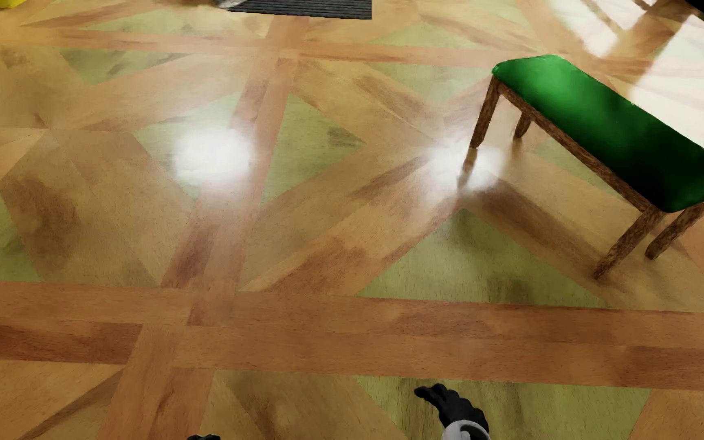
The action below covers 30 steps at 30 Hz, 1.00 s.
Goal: Walk to the dark orange armchair
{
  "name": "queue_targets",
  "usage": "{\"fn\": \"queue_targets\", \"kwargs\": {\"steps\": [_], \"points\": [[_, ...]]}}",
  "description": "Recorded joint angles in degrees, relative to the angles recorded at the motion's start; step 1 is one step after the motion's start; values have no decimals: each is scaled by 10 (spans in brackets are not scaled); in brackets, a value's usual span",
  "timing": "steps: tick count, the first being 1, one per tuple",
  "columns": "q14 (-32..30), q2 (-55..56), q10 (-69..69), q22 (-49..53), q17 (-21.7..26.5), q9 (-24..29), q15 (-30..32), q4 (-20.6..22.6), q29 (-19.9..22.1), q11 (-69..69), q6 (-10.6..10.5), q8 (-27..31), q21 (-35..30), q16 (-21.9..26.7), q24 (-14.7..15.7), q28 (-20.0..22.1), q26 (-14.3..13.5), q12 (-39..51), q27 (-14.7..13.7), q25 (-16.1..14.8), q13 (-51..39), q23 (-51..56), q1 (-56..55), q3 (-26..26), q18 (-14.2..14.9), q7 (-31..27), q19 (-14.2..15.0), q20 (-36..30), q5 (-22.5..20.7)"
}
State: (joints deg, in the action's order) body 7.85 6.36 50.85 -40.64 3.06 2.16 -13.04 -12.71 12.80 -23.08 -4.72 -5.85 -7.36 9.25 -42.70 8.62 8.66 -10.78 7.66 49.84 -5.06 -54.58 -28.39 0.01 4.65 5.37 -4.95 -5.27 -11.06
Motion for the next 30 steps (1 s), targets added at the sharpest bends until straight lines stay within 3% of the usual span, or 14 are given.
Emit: {"fn": "queue_targets", "kwargs": {"steps": [2,4,6,9,12,14,16,17,20,22,24,27,29,30], "points": [[-27,-31,-180,-3,5,-6,-9,28,-9,24,7,10,-26,-8,-5,-5,3,11,-22,3,-21,18,-9,-8,-2,19,1,7,3],[-66,-62,-354,-8,4,-12,-12,61,-21,50,14,23,-55,-21,-6,-7,8,13,-36,5,-38,30,-1,-12,32,12,1,24,4],[-62,-90,-401,-14,-5,-17,-21,79,-29,54,21,39,-77,-31,-10,-10,11,8,-43,2,-41,38,-5,-14,79,-15,1,37,3],[-161,-139,-380,-41,-13,-24,1,98,-29,47,35,57,-91,-46,-29,-22,16,-1,-39,-4,-16,40,30,-18,-4,-8,6,39,22],[-122,-144,-368,-82,-14,-36,107,118,-32,-15,62,76,-93,-58,-48,-34,25,-5,5,5,29,6,78,-17,-18,24,17,41,58],[-87,-109,-351,-95,8,-39,185,133,-54,-117,75,84,-118,-63,-61,-43,19,-2,11,23,49,-14,100,-18,-47,45,63,36,83],[-40,-30,-304,-94,53,-35,263,149,-79,-283,86,81,-137,-72,-68,-42,9,15,-6,35,63,-8,104,-21,-68,70,153,23,122],[-17,17,-285,-104,77,-32,296,158,-88,-366,93,81,-129,-74,-71,-30,-7,23,-11,26,72,3,110,-21,-72,86,169,19,147],[32,136,-276,-118,92,-20,196,181,-58,-488,107,93,-69,-75,-84,0,-20,55,19,-22,87,20,158,-15,-75,116,133,13,179],[60,193,-272,-114,86,-16,113,185,-28,-448,107,94,-34,-70,-82,0,-19,79,30,-50,100,41,188,-4,-75,115,105,7,171],[83,230,-278,-96,79,-14,64,184,-24,-326,102,80,-24,-59,-77,-2,-36,100,21,-64,111,62,217,10,-72,109,83,-10,173],[97,241,-316,-67,54,-15,113,184,-22,-61,93,40,-19,-35,-66,-1,-54,122,20,-63,124,72,268,28,-63,96,52,-46,170],[103,235,-338,-59,31,-18,154,185,-11,81,87,40,-11,-28,-54,-4,-51,132,30,-54,134,65,301,35,-57,85,81,-63,155],[104,233,-343,-57,21,-18,164,186,-9,109,84,39,-10,-27,-49,-3,-46,134,36,-47,138,58,317,38,-55,79,73,-67,150]]}}
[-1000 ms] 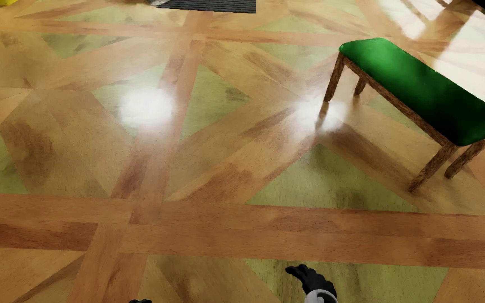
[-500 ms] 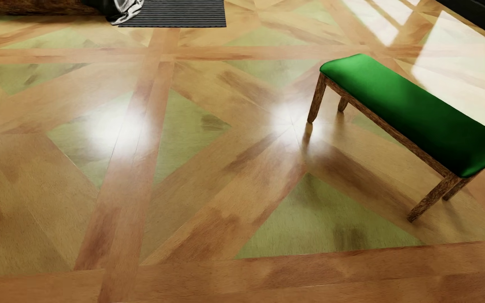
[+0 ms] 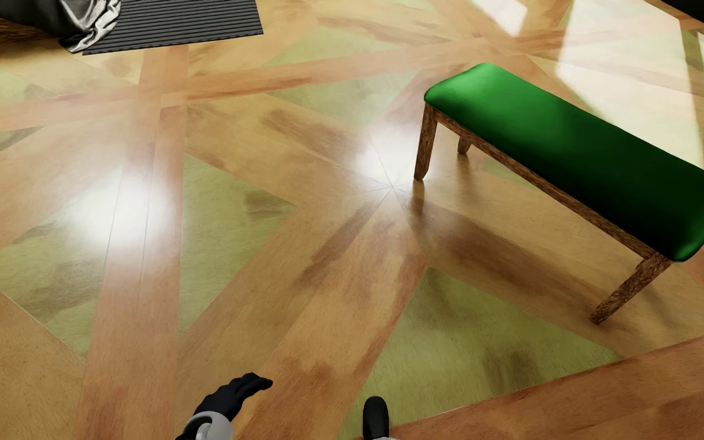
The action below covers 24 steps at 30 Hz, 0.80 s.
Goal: Walk to the dark orange armchair
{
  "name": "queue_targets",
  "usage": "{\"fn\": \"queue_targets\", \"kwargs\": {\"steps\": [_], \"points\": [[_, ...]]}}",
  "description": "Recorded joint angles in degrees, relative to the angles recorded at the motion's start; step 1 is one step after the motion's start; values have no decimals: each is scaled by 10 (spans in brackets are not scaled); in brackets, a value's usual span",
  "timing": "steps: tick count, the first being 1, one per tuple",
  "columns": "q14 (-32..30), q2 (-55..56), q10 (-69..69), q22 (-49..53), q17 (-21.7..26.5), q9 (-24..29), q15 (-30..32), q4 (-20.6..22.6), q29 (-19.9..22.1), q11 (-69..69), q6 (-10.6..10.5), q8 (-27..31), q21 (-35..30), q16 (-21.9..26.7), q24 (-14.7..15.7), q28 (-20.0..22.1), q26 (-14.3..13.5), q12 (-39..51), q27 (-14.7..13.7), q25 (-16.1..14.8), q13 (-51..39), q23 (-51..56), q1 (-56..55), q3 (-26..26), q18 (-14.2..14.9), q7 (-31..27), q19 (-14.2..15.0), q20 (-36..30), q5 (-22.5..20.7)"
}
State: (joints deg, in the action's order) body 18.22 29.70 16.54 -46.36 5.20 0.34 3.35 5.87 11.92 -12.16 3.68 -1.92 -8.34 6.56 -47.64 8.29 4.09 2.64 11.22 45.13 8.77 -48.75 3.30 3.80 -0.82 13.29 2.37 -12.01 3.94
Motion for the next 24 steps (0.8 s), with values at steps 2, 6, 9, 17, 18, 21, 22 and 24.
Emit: {"fn": "queue_targets", "kwargs": {"steps": [2,6,9,17,18,21,22,24], "points": [[-6,-17,4,1,-16,-1,76,-6,-7,-13,-7,14,-4,-3,12,5,11,-6,9,15,5,-22,33,5,6,-16,-22,3,-13],[-136,-69,88,-20,-34,-5,26,-57,-48,-54,-34,-15,-10,-11,28,-1,41,-55,10,42,-10,-80,50,6,38,-38,-51,29,-43],[-274,-110,301,-19,-37,-3,-38,-115,-37,-83,-52,-46,-7,24,-12,-81,15,-77,-18,47,-23,-66,-35,2,57,-57,-60,-8,-62],[-124,-237,419,44,-8,11,-154,-178,23,-114,-78,-103,-24,21,37,1,45,-119,-50,51,-131,-50,-314,-39,58,-82,-59,83,-110],[-116,-252,340,43,-2,9,-159,-173,28,-106,-76,-101,-26,19,37,-3,44,-121,-56,46,-144,-40,-326,-43,55,-66,-57,83,-111],[-162,-299,58,24,7,1,-160,-139,35,-65,-65,-95,-36,6,31,-12,54,-122,-72,27,-173,-10,-331,-51,69,-28,-53,90,-112],[-170,-316,-26,16,6,-2,-162,-122,35,-51,-61,-90,-41,1,28,-17,59,-122,-74,21,-178,-3,-326,-52,86,-32,-52,95,-114],[-168,-350,-58,1,5,-7,-169,-99,34,-47,-52,-80,-58,-6,18,-27,63,-125,-76,18,-176,6,-332,-56,121,-69,-46,100,-116]]}}
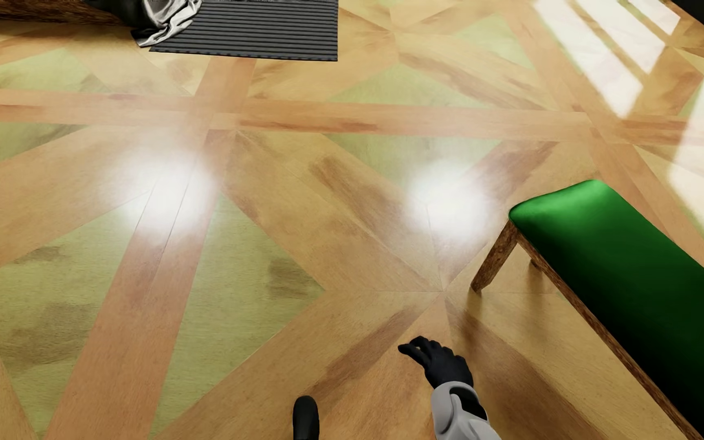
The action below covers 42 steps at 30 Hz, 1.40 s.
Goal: Walk to the dark orange armchair
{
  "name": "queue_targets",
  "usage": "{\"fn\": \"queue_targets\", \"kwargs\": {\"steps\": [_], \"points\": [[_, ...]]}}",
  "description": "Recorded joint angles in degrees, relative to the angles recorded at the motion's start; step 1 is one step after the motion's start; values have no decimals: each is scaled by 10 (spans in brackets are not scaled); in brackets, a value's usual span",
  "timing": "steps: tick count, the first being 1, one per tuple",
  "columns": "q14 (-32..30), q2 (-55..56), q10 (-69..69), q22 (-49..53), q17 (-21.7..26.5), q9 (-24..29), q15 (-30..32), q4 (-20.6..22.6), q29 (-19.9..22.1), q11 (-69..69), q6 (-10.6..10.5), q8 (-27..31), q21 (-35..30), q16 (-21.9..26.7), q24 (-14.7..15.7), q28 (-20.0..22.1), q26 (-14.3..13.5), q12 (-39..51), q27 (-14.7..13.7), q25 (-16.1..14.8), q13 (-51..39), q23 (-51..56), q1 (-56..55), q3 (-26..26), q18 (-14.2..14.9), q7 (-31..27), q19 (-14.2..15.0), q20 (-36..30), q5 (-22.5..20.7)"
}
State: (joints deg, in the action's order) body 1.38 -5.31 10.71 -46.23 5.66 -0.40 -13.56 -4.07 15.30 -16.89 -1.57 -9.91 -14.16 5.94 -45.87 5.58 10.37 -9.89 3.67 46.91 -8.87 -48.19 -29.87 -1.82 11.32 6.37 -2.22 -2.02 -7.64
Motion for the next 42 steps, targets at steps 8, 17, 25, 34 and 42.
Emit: {"fn": "queue_targets", "kwargs": {"steps": [8,17,25,34,42], "points": [[3,50,81,-54,30,-26,281,86,-118,-306,64,51,-80,-40,-37,-15,-5,-1,30,34,110,-63,104,2,-131,33,104,7,121],[127,361,114,-50,48,-3,75,143,-63,-351,92,160,24,-36,-48,33,-45,117,63,-40,183,5,250,41,-144,51,50,-13,137],[131,320,71,-7,0,-10,236,136,-90,31,70,38,7,-11,24,27,-60,127,56,5,182,-23,382,67,-122,-8,5,-61,120],[-130,220,598,-46,-43,-7,86,-25,-68,-66,-12,6,38,47,-21,-32,-9,51,21,24,117,-27,167,68,30,-55,-48,-70,-15],[83,138,286,-7,-47,-5,13,51,-57,-82,-29,205,5,34,0,-1,-2,23,-2,36,15,-24,14,20,-5,-296,-49,-16,-97]]}}
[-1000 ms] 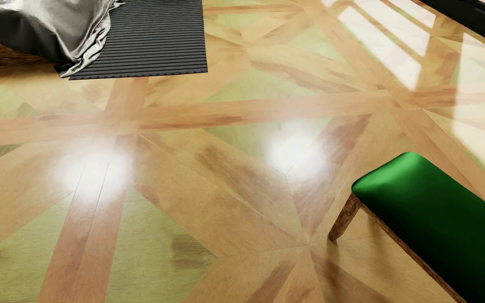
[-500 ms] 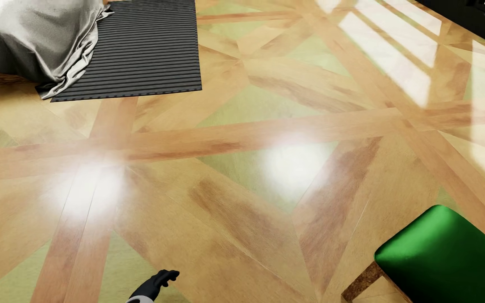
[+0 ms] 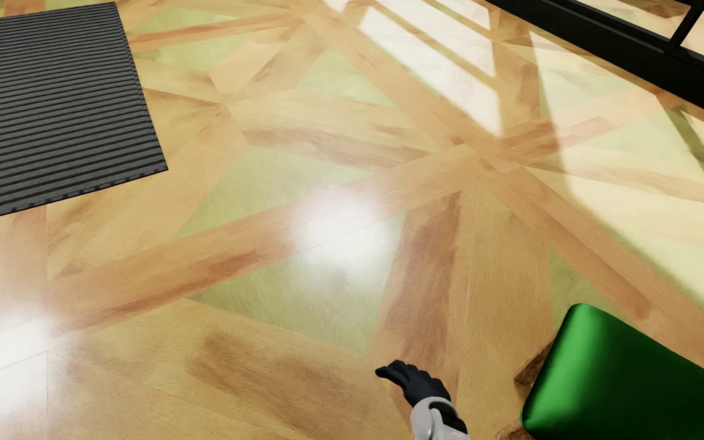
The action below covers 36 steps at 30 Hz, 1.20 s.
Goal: Walk to the dark orange armchair
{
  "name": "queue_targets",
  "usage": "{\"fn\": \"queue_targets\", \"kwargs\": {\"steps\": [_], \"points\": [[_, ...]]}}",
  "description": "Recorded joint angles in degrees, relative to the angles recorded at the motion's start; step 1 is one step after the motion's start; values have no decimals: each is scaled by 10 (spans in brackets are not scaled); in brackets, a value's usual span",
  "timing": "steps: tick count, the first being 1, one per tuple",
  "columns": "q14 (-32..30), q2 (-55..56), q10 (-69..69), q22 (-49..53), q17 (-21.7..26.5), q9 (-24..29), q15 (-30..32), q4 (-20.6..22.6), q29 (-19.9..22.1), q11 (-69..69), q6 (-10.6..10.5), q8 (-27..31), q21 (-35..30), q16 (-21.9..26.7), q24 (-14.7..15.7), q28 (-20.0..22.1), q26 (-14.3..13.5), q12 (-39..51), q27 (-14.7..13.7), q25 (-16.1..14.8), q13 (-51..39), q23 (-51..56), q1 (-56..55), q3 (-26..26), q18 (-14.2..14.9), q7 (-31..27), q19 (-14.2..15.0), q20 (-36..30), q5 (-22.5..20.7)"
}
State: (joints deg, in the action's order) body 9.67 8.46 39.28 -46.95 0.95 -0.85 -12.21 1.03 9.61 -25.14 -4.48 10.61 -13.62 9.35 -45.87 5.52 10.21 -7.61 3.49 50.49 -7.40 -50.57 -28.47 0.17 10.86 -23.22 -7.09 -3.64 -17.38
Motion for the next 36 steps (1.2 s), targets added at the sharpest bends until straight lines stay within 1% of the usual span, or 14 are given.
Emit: {"fn": "queue_targets", "kwargs": {"steps": [2,7,9,13,16,20,21,23,24,26,29,32,34,36], "points": [[-82,-25,-150,15,1,-4,-5,-4,-4,16,7,54,-15,-10,5,3,-2,-1,-4,-5,1,-1,25,-4,30,-52,2,12,-1],[-71,-35,-184,8,16,-1,44,-14,-4,-50,41,90,-11,-19,-15,14,-13,27,39,-20,65,-27,86,2,-31,53,-1,-10,24],[-67,-3,-201,6,42,1,88,-11,-38,-130,60,99,-48,-25,0,29,-37,35,30,-5,88,-44,113,-1,-50,102,13,7,32],[-25,63,-165,-4,115,5,178,1,-102,-289,96,141,-97,-45,16,74,-54,48,6,15,98,-40,129,-9,-74,213,127,36,34],[-14,54,-152,-31,116,6,200,-22,-44,-292,106,184,-27,-55,12,67,-24,55,42,-30,106,12,147,-6,-82,289,211,47,26],[-13,59,-144,-37,101,4,89,-75,-24,-252,102,119,-1,-42,-22,37,-37,44,24,-56,100,79,169,-10,-79,388,213,0,61],[-15,76,-150,-35,95,3,72,-84,-24,-226,102,71,-2,-36,-26,32,-41,39,19,-55,99,89,179,-11,-77,415,221,-12,133],[-25,59,-180,-33,77,-3,32,-94,-20,-119,106,-195,-10,-21,-26,25,-38,32,24,-40,97,93,203,-11,-72,466,101,-26,318],[-31,25,-195,-33,70,-7,25,-97,-18,-55,108,-334,-15,-17,-21,23,-32,30,30,-29,96,89,214,-10,-67,489,80,-24,368],[-36,-10,-211,-19,56,-15,81,-107,-20,25,109,-478,-27,-10,1,25,-17,18,46,-12,89,73,233,-6,-52,535,129,-13,386],[-54,-12,-230,-6,50,-19,75,-129,-22,85,106,-438,-43,-2,29,42,-4,4,51,-8,86,44,272,6,-23,606,117,2,341],[-72,-15,-215,-31,49,-23,64,-171,-29,104,98,-388,-29,13,15,29,7,17,39,-37,105,14,298,18,9,653,101,-27,291],[-84,-10,-163,-45,47,-24,51,-223,-32,102,91,-354,-24,17,4,27,3,33,50,-39,114,-12,302,25,24,677,82,-31,251],[-97,1,-44,-31,36,-16,25,-314,-28,72,78,-319,-28,25,7,34,-10,36,66,-28,105,-53,282,27,1,680,61,-22,202]]}}
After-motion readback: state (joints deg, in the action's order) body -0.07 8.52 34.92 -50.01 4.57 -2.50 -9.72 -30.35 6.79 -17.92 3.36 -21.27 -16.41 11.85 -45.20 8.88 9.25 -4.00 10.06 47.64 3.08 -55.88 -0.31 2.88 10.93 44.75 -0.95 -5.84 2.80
